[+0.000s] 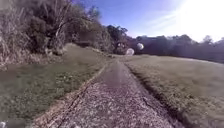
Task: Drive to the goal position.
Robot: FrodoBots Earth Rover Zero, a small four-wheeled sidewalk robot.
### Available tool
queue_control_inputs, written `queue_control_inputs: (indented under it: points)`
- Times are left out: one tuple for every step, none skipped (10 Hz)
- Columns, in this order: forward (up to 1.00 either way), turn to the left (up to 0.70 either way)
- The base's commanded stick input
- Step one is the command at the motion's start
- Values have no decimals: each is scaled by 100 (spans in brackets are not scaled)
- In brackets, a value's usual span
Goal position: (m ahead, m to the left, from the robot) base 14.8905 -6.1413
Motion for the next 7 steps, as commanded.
queue_control_inputs:
  points:
    - [70,0]
    - [70,0]
    - [70,0]
    - [70,0]
    - [70,0]
    - [70,0]
    - [70,0]
